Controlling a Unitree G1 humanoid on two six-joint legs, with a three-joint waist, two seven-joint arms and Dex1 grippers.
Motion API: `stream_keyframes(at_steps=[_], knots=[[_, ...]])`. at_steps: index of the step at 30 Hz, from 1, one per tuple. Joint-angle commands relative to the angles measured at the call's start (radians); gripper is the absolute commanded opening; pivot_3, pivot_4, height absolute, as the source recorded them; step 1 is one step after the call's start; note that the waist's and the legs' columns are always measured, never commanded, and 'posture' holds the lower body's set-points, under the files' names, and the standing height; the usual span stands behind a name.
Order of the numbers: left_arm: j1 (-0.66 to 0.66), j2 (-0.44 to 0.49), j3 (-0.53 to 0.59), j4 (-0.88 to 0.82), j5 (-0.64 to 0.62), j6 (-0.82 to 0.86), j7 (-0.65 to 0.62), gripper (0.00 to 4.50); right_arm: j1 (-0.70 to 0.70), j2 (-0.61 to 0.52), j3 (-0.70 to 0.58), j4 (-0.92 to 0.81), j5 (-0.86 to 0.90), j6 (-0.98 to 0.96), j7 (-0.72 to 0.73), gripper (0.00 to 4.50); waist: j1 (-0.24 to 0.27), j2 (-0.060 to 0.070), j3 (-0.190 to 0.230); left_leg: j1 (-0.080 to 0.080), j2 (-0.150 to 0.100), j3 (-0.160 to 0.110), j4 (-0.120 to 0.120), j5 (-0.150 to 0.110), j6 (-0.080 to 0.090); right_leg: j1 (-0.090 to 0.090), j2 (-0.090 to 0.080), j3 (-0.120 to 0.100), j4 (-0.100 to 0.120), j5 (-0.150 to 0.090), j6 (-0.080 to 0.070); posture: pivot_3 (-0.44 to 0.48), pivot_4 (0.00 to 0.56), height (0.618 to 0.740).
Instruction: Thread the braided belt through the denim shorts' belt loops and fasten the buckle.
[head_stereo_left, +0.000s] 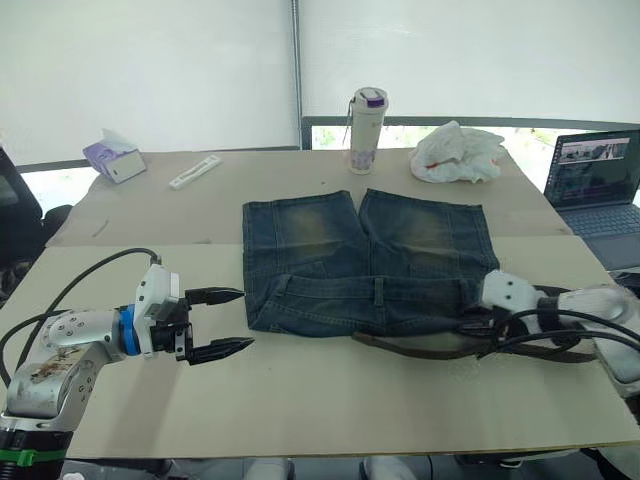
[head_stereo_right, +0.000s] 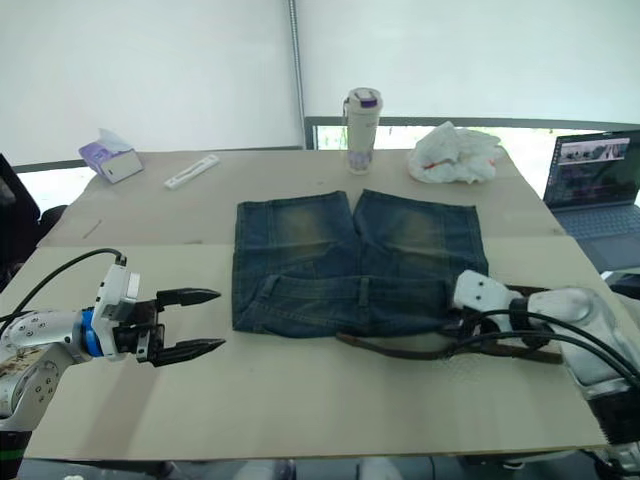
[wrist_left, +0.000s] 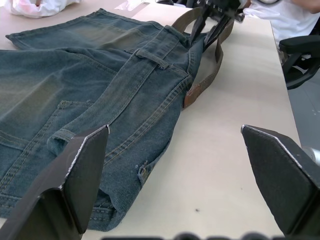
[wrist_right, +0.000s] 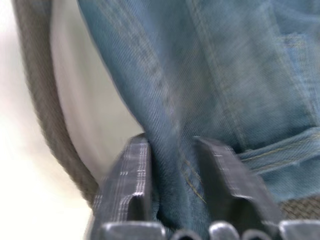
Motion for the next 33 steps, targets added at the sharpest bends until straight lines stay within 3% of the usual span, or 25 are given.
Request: stream_keyframes(at_steps=[1,2,7,13,18,20,23,27,30,33], knots=[[-0.011,0.015,0.016,0.008,0.005,-0.023,-0.02,4.5,0.026,-0.023,-0.092,-0.187,0.16,0.192,0.016,3.32,0.0,0.0,0.0,0.0,0.0,0.0,0.0,0.0,0.0,0.0,0.0,0.0,0.0,0.0,0.0,0.0,0.15,0.74],[-0.011,0.015,0.014,0.012,0.008,-0.026,-0.024,4.5,0.031,-0.026,-0.093,-0.225,0.192,0.241,0.018,3.61,0.0,0.0,0.0,0.0,0.0,0.0,0.0,0.0,0.0,0.0,0.0,0.0,0.0,0.0,0.0,0.0,0.15,0.74],[-0.017,0.004,0.001,0.026,0.02,-0.042,-0.037,4.5,0.07,-0.008,0.048,-0.361,0.167,0.305,-0.034,3.61,-0.001,-0.001,0.0,0.0,0.001,0.0,0.0,0.0,0.0,0.0,0.0,0.0,-0.001,0.0,0.0,0.0,0.15,0.74],[-0.021,-0.002,-0.003,0.032,0.029,-0.054,-0.048,4.5,0.023,0.06,0.156,-0.301,0.057,0.255,-0.139,3.61,0.0,-0.002,0.001,0.0,0.0,0.001,0.001,0.0,0.0,-0.001,-0.001,0.0,-0.001,0.0,0.0,0.0,0.15,0.74],[-0.032,-0.01,-0.017,0.037,0.036,-0.061,-0.051,4.5,-0.037,0.115,0.211,-0.28,0.058,0.278,-0.133,3.61,-0.002,-0.002,0.001,0.0,0.001,0.001,0.0,0.0,0.0,-0.001,0.0,0.0,-0.001,0.0,0.0,0.0,0.15,0.74],[-0.038,-0.015,-0.022,0.033,0.036,-0.06,-0.048,4.5,-0.031,0.105,0.251,-0.268,0.025,0.261,-0.122,2.49,0.0,-0.002,0.001,0.0,0.0,0.0,0.0,0.0,0.0,-0.001,0.0,0.0,-0.001,0.0,0.0,0.0,0.15,0.74],[-0.046,-0.022,-0.026,0.026,0.03,-0.048,-0.041,4.5,-0.013,0.093,0.255,-0.269,0.018,0.257,-0.115,1.57,0.003,-0.002,0.001,0.0,0.0,0.0,0.001,0.0,0.0,0.0,-0.001,-0.001,-0.001,0.0,0.0,0.0,0.15,0.74],[-0.052,-0.036,-0.05,-0.033,-0.008,0.052,0.009,4.5,-0.002,0.096,0.157,-0.311,0.142,0.304,-0.075,0.18,0.001,-0.002,0.001,0.0,0.0,0.0,0.001,0.0,0.0,0.0,0.0,-0.001,-0.001,0.0,0.0,0.0,0.15,0.74],[-0.12,-0.078,-0.104,-0.072,-0.057,0.187,0.092,4.5,0.009,0.071,0.076,-0.333,0.245,0.327,-0.009,0.06,0.003,-0.002,0.001,0.0,0.0,0.0,0.001,0.0,0.0,0.0,0.0,-0.001,0.0,0.0,0.001,0.0,0.15,0.74],[-0.207,-0.119,-0.171,-0.09,-0.113,0.285,0.096,4.5,0.006,0.067,0.027,-0.316,0.306,0.329,0.02,0.06,0.003,-0.005,0.001,0.0,0.0,-0.001,0.002,0.0,0.0,0.002,0.001,-0.001,0.0,0.0,0.002,0.0,0.15,0.74]])
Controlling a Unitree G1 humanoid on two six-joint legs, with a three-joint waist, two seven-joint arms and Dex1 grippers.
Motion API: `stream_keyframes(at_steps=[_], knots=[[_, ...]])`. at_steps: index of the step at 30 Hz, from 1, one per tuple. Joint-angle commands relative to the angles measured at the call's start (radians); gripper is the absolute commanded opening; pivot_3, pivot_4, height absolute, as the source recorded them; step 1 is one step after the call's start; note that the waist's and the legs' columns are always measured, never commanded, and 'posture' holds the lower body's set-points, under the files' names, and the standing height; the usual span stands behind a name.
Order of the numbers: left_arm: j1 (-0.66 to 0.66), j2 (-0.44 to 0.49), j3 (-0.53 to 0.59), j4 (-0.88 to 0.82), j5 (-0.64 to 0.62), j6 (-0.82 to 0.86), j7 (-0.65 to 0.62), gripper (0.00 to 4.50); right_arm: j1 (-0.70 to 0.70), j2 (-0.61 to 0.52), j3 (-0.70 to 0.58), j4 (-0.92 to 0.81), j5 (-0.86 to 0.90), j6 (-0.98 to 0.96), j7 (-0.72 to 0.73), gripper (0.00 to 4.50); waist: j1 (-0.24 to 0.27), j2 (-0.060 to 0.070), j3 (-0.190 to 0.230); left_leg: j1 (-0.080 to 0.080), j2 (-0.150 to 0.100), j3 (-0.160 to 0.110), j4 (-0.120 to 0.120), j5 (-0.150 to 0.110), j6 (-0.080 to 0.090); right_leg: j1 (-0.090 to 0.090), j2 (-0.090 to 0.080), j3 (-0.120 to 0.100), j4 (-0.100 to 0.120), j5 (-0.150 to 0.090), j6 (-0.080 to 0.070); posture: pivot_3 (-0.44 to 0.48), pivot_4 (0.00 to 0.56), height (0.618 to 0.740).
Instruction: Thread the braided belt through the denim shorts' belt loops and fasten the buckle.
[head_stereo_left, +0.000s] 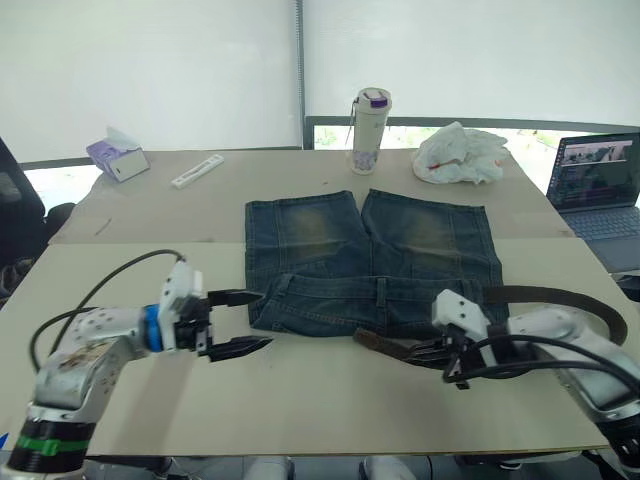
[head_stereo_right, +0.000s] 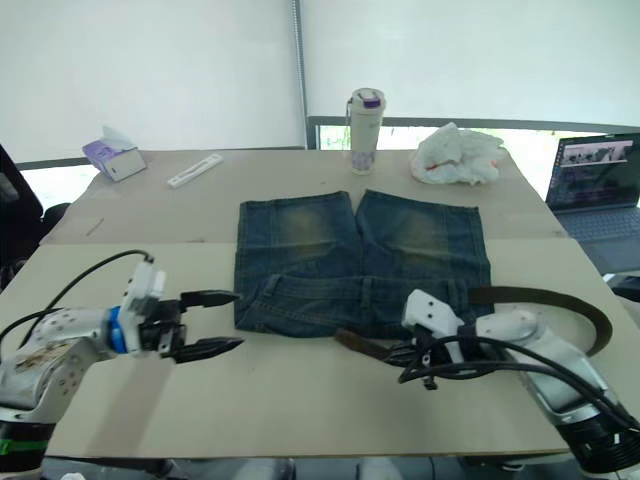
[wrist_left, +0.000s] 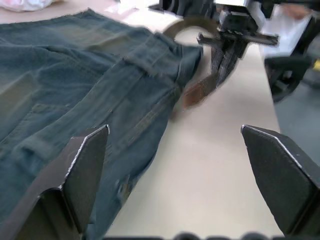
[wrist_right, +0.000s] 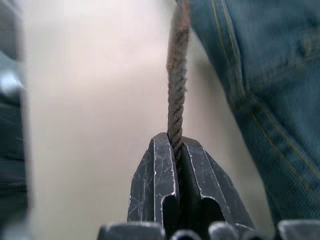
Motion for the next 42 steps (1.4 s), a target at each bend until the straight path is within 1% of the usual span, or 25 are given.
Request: stream_keyframes(at_steps=[1,2,4,6,7,10,13,16,18,21,23,24,28,29,31,32,37,38,39,42], knots=[[-0.102,-0.037,-0.063,-0.043,-0.081,0.114,0.01,4.5,-0.016,-0.012,-0.073,-0.008,0.086,0.009,0.047,0.06,-0.001,-0.001,0.0,0.0,0.0,0.0,0.0,0.0,0.0,0.0,0.0,0.0,0.0,0.0,0.0,0.0,0.15,0.74],[-0.125,-0.046,-0.075,-0.039,-0.092,0.135,0.011,4.5,-0.02,-0.012,-0.076,-0.005,0.096,0.007,0.053,0.06,-0.002,-0.001,0.0,0.0,0.0,0.0,0.0,0.0,0.0,0.0,0.0,0.0,0.0,0.0,0.0,0.0,0.15,0.74],[-0.209,-0.108,-0.097,0.002,-0.189,0.249,0.022,4.5,-0.048,0.004,-0.081,-0.012,0.123,0.007,0.057,0.06,-0.004,-0.001,0.0,0.0,-0.001,0.0,0.0,0.0,0.0,0.0,0.0,0.0,0.0,0.0,0.0,0.0,0.15,0.74],[-0.254,-0.133,-0.128,0.037,-0.235,0.312,-0.034,4.5,-0.066,0.014,-0.071,-0.029,0.131,-0.001,0.052,0.06,-0.008,-0.001,0.0,0.0,-0.001,0.0,0.0,0.0,0.0,0.0,0.001,0.0,0.001,0.0,0.0,0.0,0.15,0.74],[-0.27,-0.143,-0.155,0.055,-0.227,0.322,-0.057,4.5,-0.074,0.023,-0.068,-0.047,0.146,0.005,0.05,0.06,-0.01,-0.001,0.0,0.0,-0.001,0.001,0.0,0.0,0.0,0.0,0.002,0.0,0.001,0.0,0.0,0.0,0.15,0.74],[-0.306,-0.204,-0.204,0.114,-0.189,0.312,-0.054,4.5,-0.101,0.063,-0.084,-0.086,0.208,0.034,0.015,0.06,-0.013,-0.001,0.0,0.001,-0.001,0.001,0.0,0.0,0.0,0.0,0.004,0.001,0.001,0.0,0.0,0.0,0.15,0.74],[-0.32,-0.266,-0.195,0.159,-0.181,0.3,-0.018,4.5,-0.101,0.08,-0.106,-0.102,0.238,0.046,-0.016,0.06,-0.007,-0.001,0.0,0.0,-0.001,0.0,0.0,0.0,0.0,-0.001,0.004,0.0,0.001,0.0,0.0,0.0,0.15,0.74],[-0.341,-0.32,-0.147,0.209,-0.208,0.312,0.034,4.5,-0.084,0.084,-0.126,-0.114,0.259,0.048,-0.039,0.06,-0.002,-0.001,0.0,0.0,-0.001,0.0,0.001,0.0,0.0,-0.001,0.003,0.0,0.001,0.0,0.0,0.0,0.15,0.74],[-0.342,-0.33,-0.135,0.213,-0.214,0.318,0.037,4.5,-0.075,0.087,-0.138,-0.12,0.274,0.051,-0.055,0.06,-0.002,-0.001,0.0,0.0,-0.001,0.0,0.001,0.0,0.0,-0.001,0.002,0.0,0.001,0.0,0.0,0.0,0.15,0.74],[-0.326,-0.325,-0.145,0.193,-0.211,0.327,0.013,4.5,-0.069,0.092,-0.144,-0.123,0.286,0.049,-0.073,0.06,-0.003,-0.001,0.0,0.0,-0.001,0.0,0.001,0.0,0.0,-0.001,0.002,0.0,0.0,0.0,0.0,0.0,0.15,0.74],[-0.323,-0.327,-0.141,0.192,-0.214,0.332,0.011,3.92,-0.062,0.089,-0.142,-0.12,0.286,0.041,-0.075,0.0,-0.003,-0.001,0.0,0.0,-0.001,0.0,0.001,0.0,0.0,-0.001,0.003,0.001,0.0,0.0,0.0,0.0,0.15,0.74],[-0.323,-0.328,-0.141,0.192,-0.214,0.332,0.008,3.55,-0.061,0.088,-0.142,-0.12,0.288,0.04,-0.077,0.0,-0.003,-0.001,0.0,0.0,-0.001,0.0,0.001,0.0,0.0,-0.001,0.003,0.001,0.001,0.0,0.0,0.0,0.15,0.74],[-0.318,-0.327,-0.148,0.195,-0.2,0.326,0.002,1.75,-0.062,0.081,-0.147,-0.117,0.304,0.045,-0.084,0.0,-0.003,-0.001,0.0,0.0,-0.001,0.0,0.001,0.0,0.0,-0.001,0.003,0.001,0.001,0.0,0.0,0.0,0.15,0.74],[-0.317,-0.331,-0.147,0.195,-0.201,0.327,0.006,1.2,-0.063,0.072,-0.143,-0.118,0.301,0.047,-0.082,0.0,-0.003,-0.001,0.0,0.0,-0.001,0.0,0.001,0.0,0.0,-0.001,0.003,0.001,0.001,0.0,0.0,0.0,0.15,0.74],[-0.316,-0.338,-0.149,0.196,-0.199,0.327,0.013,0.27,-0.071,0.072,-0.147,-0.117,0.308,0.06,-0.096,0.0,-0.003,-0.001,0.0,0.0,-0.001,0.0,0.001,0.0,0.0,-0.001,0.003,0.001,0.001,0.0,0.0,0.0,0.15,0.74],[-0.314,-0.342,-0.152,0.196,-0.199,0.332,0.019,0.04,-0.08,0.086,-0.159,-0.115,0.321,0.063,-0.115,0.0,-0.003,-0.001,0.0,0.0,-0.001,0.0,0.001,0.0,0.0,-0.001,0.003,0.001,0.001,0.0,0.0,0.0,0.15,0.74],[-0.302,-0.363,-0.167,0.2,-0.184,0.329,0.035,0.04,-0.075,0.091,-0.186,-0.124,0.327,0.08,-0.16,0.0,-0.003,-0.001,0.0,0.0,-0.001,0.0,0.001,0.0,0.0,-0.001,0.003,0.001,0.0,0.0,0.0,0.0,0.15,0.74],[-0.309,-0.381,-0.159,0.217,-0.178,0.324,0.063,0.0,-0.059,0.083,-0.21,-0.132,0.351,0.101,-0.166,0.82,-0.002,-0.001,0.0,0.0,-0.001,0.0,0.001,0.0,0.0,-0.001,0.003,0.001,0.0,0.0,0.0,0.0,0.15,0.74],[-0.312,-0.394,-0.152,0.228,-0.175,0.322,0.083,0.0,-0.047,0.077,-0.227,-0.14,0.373,0.116,-0.172,1.14,0.0,-0.001,0.0,0.0,-0.001,0.0,0.001,0.0,0.0,0.0,0.002,0.001,0.0,0.0,0.0,0.0,0.15,0.74],[-0.332,-0.461,-0.104,0.269,-0.199,0.344,0.189,0.0,0.0,0.087,-0.349,-0.16,0.508,0.172,-0.217,2.18,0.006,-0.002,0.0,-0.002,-0.002,-0.001,0.001,0.0,0.0,0.0,0.001,0.0,0.0,0.0,0.001,0.0,0.15,0.74]])
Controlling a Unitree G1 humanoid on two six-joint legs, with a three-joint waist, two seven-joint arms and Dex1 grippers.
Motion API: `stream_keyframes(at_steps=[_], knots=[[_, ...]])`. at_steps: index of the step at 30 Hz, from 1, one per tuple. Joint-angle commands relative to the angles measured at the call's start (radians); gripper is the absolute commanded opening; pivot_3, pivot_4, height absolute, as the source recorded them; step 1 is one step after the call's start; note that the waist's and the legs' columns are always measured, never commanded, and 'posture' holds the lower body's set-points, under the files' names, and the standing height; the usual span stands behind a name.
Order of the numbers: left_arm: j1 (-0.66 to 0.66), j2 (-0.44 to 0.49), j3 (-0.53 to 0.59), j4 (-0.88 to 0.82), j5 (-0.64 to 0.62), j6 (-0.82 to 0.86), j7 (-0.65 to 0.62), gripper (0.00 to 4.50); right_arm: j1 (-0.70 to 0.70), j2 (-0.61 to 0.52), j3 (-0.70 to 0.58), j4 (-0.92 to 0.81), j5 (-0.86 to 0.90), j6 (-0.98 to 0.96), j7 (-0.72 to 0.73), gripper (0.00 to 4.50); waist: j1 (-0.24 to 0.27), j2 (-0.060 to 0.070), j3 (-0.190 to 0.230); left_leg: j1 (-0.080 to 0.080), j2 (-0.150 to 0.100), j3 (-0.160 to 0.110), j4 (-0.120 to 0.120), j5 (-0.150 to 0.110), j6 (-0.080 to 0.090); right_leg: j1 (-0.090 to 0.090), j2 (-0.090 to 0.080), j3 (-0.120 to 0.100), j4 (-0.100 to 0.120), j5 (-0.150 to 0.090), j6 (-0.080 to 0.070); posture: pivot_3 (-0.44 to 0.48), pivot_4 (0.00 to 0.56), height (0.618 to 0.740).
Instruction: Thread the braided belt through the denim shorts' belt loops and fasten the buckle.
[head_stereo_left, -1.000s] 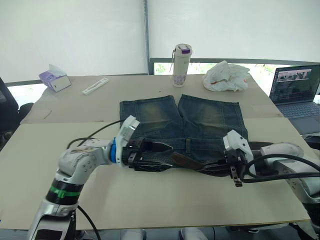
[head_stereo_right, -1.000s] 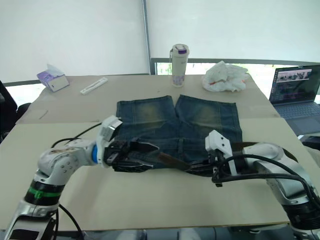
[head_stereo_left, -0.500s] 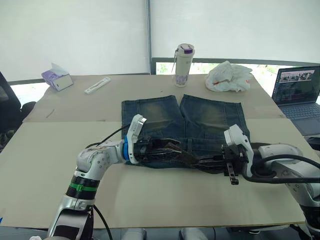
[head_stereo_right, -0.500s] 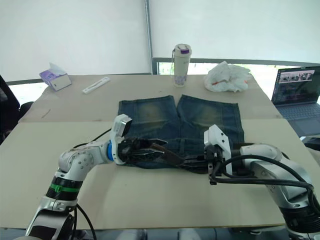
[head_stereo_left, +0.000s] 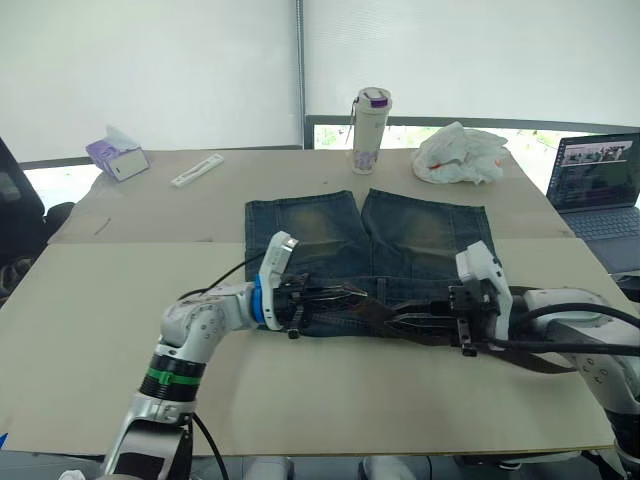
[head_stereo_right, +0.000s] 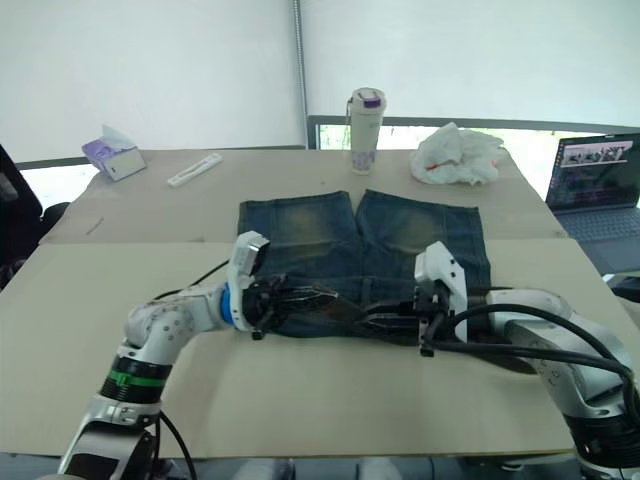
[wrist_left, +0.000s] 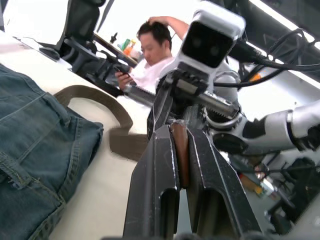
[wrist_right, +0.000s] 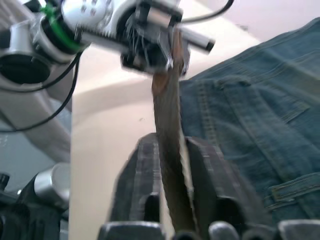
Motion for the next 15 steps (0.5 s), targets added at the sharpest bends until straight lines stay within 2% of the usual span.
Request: stream_keyframes(at_steps=[1,4,6,7,11,13,15], knots=[[-0.026,-0.055,0.057,0.029,-0.027,0.029,0.104,0.0,0.035,0.015,-0.192,-0.051,0.18,0.051,-0.083,2.53,0.002,0.0,0.0,0.0,0.0,0.0,0.0,0.0,0.0,0.0,0.0,0.0,0.0,0.0,0.0,0.0,0.15,0.74],[-0.02,-0.097,0.079,0.048,-0.052,0.074,0.155,0.0,0.053,0.033,-0.319,-0.078,0.356,0.078,-0.217,3.58,0.003,0.0,0.0,-0.001,0.0,0.0,0.0,0.0,0.0,0.0,0.0,0.0,0.0,0.0,0.0,0.0,0.15,0.74],[-0.026,-0.141,0.121,0.065,-0.094,0.117,0.216,0.0,0.103,0.038,-0.323,-0.126,0.468,0.107,-0.293,4.27,0.001,-0.001,0.0,-0.001,0.0,0.0,0.0,0.0,0.0,0.0,0.0,0.001,0.0,0.0,0.0,0.0,0.15,0.74],[-0.031,-0.161,0.141,0.074,-0.114,0.136,0.245,0.0,0.129,0.04,-0.316,-0.148,0.509,0.117,-0.327,4.46,0.001,-0.001,0.0,-0.001,0.0,0.0,-0.001,0.0,0.0,0.0,0.0,0.001,0.0,0.0,0.0,0.0,0.15,0.74],[-0.048,-0.218,0.21,0.087,-0.205,0.211,0.321,0.0,0.238,0.102,-0.165,-0.222,0.498,0.129,-0.476,4.46,-0.007,-0.002,0.001,-0.001,0.001,0.0,0.0,0.0,0.0,0.0,0.001,0.001,0.0,0.0,0.001,0.0,0.15,0.74],[-0.053,-0.229,0.228,0.085,-0.236,0.234,0.339,0.0,0.296,0.182,-0.096,-0.211,0.469,0.101,-0.528,4.46,-0.008,-0.002,0.001,-0.001,0.0,0.001,0.0,0.0,0.0,0.0,0.001,0.002,0.001,0.0,0.001,0.0,0.15,0.74],[-0.037,-0.217,0.229,0.068,-0.257,0.267,0.336,0.0,0.363,0.318,-0.065,-0.131,0.39,0.019,-0.579,4.46,-0.008,-0.002,-0.001,-0.001,0.0,0.0,0.0,0.0,0.0,0.0,0.001,0.001,0.001,-0.002,0.005,0.0,0.15,0.74]])
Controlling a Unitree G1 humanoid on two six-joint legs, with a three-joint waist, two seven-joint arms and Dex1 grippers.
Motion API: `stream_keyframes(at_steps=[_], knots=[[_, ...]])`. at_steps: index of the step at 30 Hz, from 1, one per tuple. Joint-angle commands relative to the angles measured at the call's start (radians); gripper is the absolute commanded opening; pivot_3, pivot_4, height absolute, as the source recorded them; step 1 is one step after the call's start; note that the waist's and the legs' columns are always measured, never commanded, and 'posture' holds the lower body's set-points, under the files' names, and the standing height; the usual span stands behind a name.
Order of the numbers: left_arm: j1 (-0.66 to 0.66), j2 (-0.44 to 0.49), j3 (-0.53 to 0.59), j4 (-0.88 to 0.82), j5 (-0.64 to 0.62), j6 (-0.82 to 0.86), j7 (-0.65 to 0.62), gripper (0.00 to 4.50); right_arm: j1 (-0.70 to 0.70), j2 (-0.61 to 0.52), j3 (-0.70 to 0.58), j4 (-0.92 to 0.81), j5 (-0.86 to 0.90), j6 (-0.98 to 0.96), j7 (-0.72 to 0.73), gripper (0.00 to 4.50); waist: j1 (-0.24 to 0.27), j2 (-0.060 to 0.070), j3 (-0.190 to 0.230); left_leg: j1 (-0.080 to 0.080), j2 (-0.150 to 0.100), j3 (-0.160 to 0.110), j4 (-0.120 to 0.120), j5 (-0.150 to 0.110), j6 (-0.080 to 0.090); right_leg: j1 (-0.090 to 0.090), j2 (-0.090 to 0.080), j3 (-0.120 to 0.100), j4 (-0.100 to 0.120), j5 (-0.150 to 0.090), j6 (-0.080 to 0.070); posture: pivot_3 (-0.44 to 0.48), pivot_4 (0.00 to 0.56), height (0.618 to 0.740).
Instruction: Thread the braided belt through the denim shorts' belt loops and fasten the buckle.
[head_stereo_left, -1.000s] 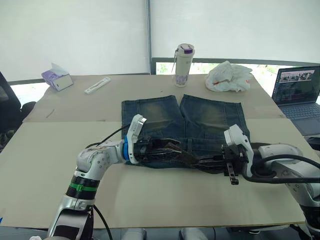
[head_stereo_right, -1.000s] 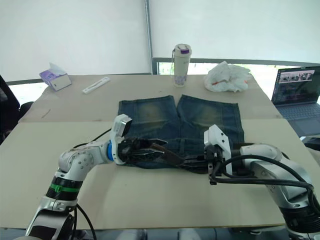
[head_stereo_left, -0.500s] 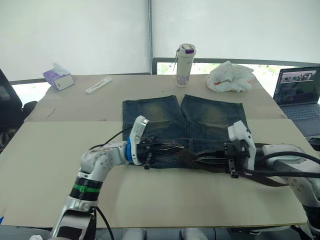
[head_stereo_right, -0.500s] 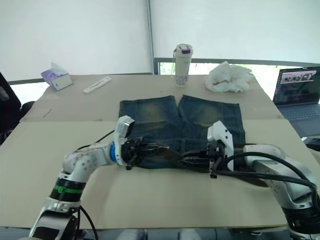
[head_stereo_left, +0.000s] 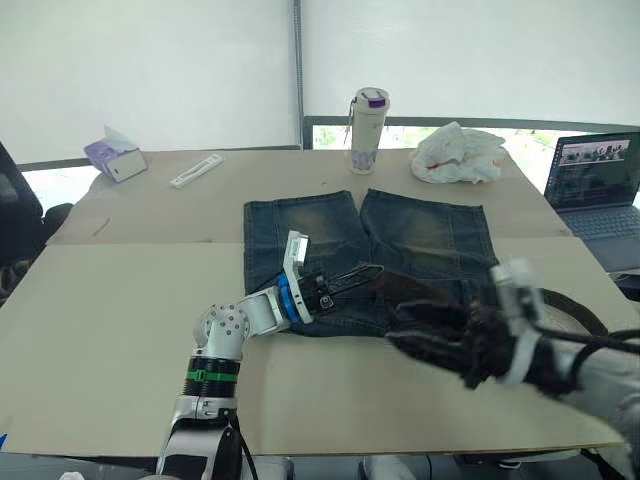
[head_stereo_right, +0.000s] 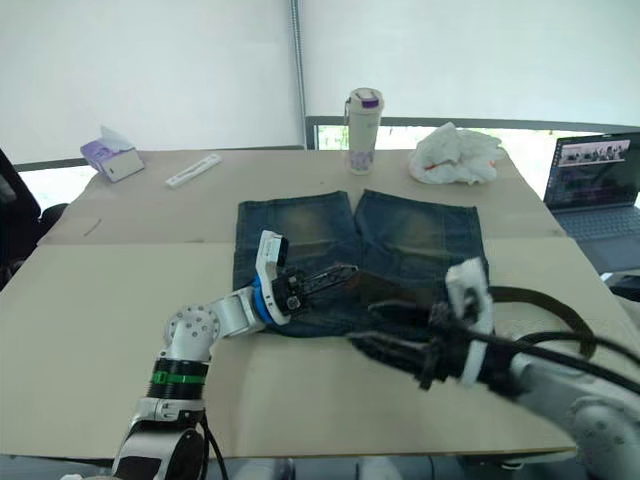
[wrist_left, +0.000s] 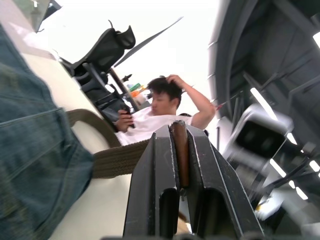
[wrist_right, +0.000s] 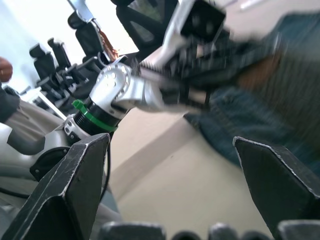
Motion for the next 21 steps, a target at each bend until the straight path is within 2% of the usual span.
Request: stream_keyframes(at_steps=[1,5,10,13,21], knots=[[0.005,0.017,0.014,-0.047,-0.052,0.045,-0.007,0.0,0.071,0.159,0.034,0.085,-0.094,-0.126,-0.072,4.46,0.0,0.001,-0.001,0.0,0.0,0.0,0.0,0.0,0.0,0.0,0.001,0.0,0.0,0.0,0.001,0.0,0.15,0.74],[0.03,0.026,0.009,-0.069,-0.054,0.049,-0.001,0.0,0.097,0.327,-0.001,0.12,-0.044,-0.226,-0.082,4.46,-0.002,0.003,-0.002,0.0,0.0,0.001,0.0,0.0,0.0,-0.001,-0.001,0.002,0.0,0.0,0.0,0.0,0.15,0.74],[0.043,0.029,0.018,-0.073,-0.07,0.056,0.01,0.0,0.128,0.367,-0.035,0.093,0.011,-0.277,-0.055,4.46,-0.002,0.004,-0.002,0.0,0.0,0.001,0.0,0.0,0.0,-0.001,-0.001,0.001,0.0,0.0,0.0,0.0,0.15,0.74],[0.044,0.039,0.01,-0.069,-0.06,0.053,0.001,0.0,0.146,0.346,-0.021,0.074,0.016,-0.272,-0.045,3.65,-0.001,0.004,-0.002,0.001,0.0,0.001,-0.001,0.0,0.0,-0.001,-0.001,0.001,0.0,0.001,0.0,0.0,0.15,0.74],[0.045,0.042,-0.009,-0.07,-0.055,0.052,-0.016,0.0,0.112,0.364,0.011,0.082,-0.013,-0.299,-0.093,0.83,-0.004,0.004,-0.002,0.001,0.0,0.001,-0.001,0.0,0.0,-0.001,0.0,0.001,-0.001,0.0,0.0,0.0,0.15,0.74]])
